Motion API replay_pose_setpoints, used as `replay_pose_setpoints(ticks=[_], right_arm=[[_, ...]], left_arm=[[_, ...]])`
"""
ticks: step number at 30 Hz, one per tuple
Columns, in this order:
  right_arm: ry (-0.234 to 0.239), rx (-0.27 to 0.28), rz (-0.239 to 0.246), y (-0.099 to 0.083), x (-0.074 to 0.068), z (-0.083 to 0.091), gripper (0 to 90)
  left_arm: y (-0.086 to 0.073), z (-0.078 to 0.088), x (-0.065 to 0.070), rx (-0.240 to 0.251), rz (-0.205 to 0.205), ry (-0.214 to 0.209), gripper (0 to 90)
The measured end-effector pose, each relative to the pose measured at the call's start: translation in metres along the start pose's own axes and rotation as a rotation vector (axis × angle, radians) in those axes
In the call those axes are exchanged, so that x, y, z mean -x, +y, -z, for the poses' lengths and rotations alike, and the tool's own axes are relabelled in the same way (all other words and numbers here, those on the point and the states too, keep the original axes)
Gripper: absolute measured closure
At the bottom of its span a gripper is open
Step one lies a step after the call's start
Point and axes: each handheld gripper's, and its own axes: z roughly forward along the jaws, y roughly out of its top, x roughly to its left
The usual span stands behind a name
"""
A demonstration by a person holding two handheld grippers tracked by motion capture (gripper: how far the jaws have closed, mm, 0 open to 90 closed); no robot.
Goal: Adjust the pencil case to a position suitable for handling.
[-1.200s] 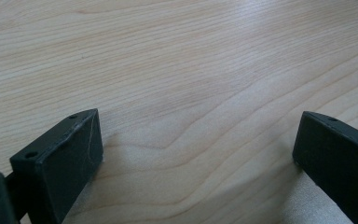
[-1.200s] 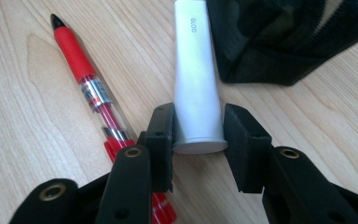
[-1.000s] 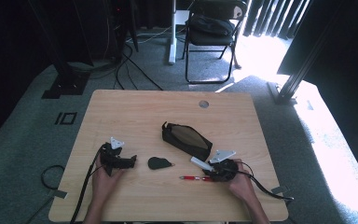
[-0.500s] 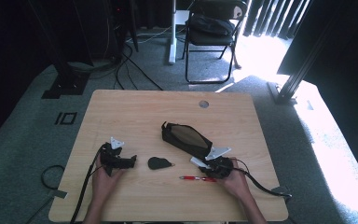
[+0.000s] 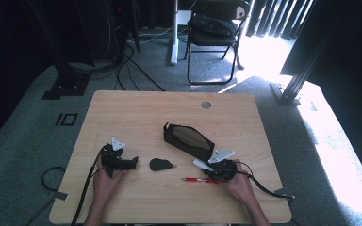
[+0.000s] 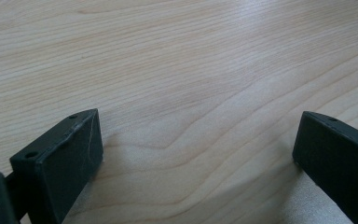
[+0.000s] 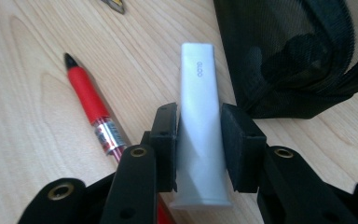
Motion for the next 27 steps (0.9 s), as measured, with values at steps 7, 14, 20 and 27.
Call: replay_pose_setpoints(ticks=[7,14,20,27], right_arm=[[-0.002,0.001,0.008,0.002,0.000,0.004,67.5],[0.009,-0.032,0.010,-0.002,0.002,-0.003,67.3],[0.021,-0.053,0.023,-0.006,0.007,0.002,67.0],[0.023,-0.018,-0.002,-0.007,0.008,0.002,58.0]], left_arm=[[0.000,0.000,0.000,0.000,0.000,0.000,1.9],[0.000,0.000,0.000,0.000,0.000,0.000,1.9],[0.000,0.000,0.000,0.001,0.000,0.000,1.9],[0.000,0.000,0.000,0.000,0.000,0.000,1.9]])
